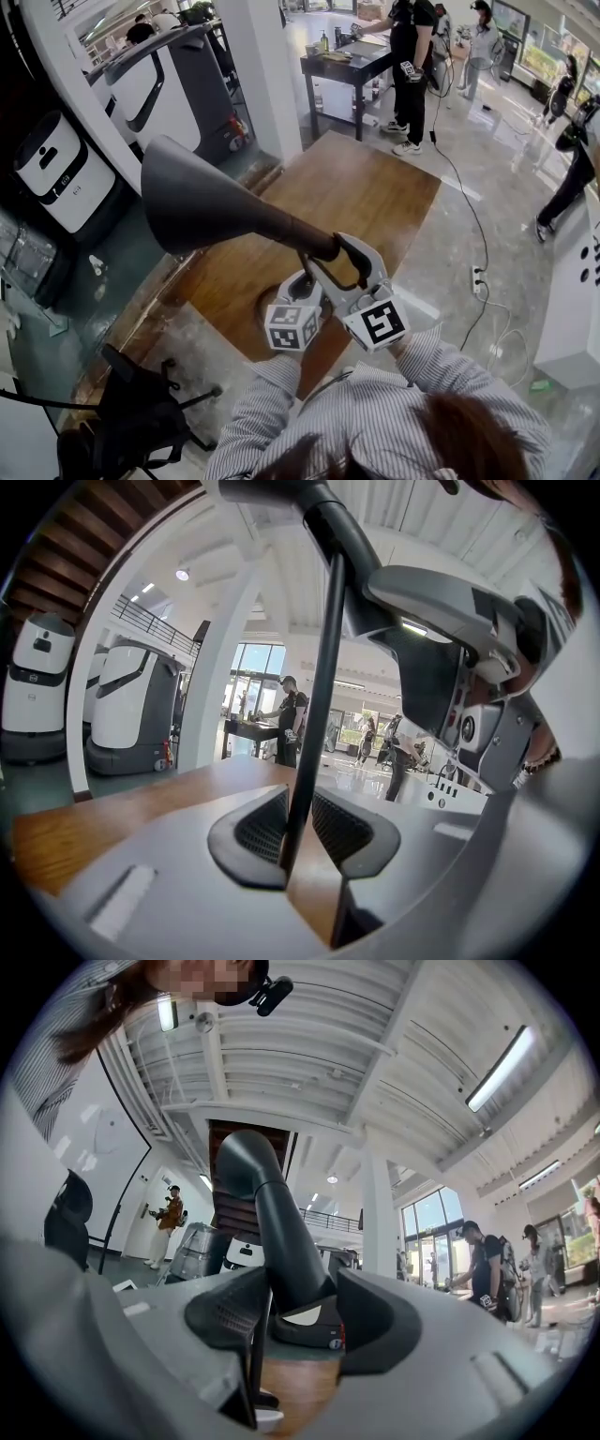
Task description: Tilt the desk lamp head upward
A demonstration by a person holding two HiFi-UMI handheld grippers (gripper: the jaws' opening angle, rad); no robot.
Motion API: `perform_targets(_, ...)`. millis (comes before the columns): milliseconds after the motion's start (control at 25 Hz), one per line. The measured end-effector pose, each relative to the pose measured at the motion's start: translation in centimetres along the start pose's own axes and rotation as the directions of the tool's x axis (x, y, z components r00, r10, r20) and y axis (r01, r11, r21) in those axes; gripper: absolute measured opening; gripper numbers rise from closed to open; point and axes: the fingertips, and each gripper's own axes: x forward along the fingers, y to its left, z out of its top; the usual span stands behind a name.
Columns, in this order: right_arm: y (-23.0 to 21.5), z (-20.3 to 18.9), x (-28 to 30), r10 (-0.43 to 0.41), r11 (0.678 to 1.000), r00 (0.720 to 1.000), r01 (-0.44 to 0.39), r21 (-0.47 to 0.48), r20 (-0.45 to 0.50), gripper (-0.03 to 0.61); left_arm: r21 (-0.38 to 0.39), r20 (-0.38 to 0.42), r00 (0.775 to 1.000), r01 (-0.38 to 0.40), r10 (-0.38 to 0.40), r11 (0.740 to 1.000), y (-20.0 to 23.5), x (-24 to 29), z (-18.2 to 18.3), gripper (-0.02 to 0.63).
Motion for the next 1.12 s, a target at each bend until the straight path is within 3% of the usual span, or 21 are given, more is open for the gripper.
perform_targets(200, 0.0, -0.1, -0.1, 0.042, 0.999, 0.998, -0.043, -0.02, -0.04, 0.224, -0.085, 0.016, 0.999, 0.032, -0.031, 0.996, 0.1, 0.1, 0.1, 0.081)
perform_targets(320, 0.1, -0.4, -0.4, 0.069, 0.995, 0.996, -0.073, -0.065, -0.065, 0.224, -0.09, 0.013, 0.999, 0.04, -0.039, 0.995, 0.0, -0.2, 0.0, 0.087)
perform_targets(640, -0.8, 0.0, -2.0, 0.074, 0.997, 0.996, -0.072, 0.031, -0.046, 0.224, -0.081, 0.04, 0.999, 0.007, -0.003, 0.997, -0.5, -3.0, 1.6, 0.1)
perform_targets(920, 0.1, -4.2, -4.5, 0.1, 0.99, 0.987, -0.086, 0.109, -0.126, 0.219, -0.093, 0.107, 0.994, 0.02, -0.01, 0.995, -2.2, -6.4, 3.6, 0.087)
perform_targets(1000, 0.8, -5.1, -5.3, 0.124, 0.985, 0.981, -0.104, 0.137, -0.15, 0.176, -0.102, 0.116, 0.993, 0.039, -0.027, 0.994, -2.6, -7.1, 3.8, 0.052)
perform_targets(1120, 2.1, -6.0, -6.3, 0.168, 0.977, 0.971, -0.141, 0.16, -0.17, 0.047, -0.096, 0.12, 0.992, 0.035, -0.023, 0.995, -2.9, -8.0, 3.7, 0.012)
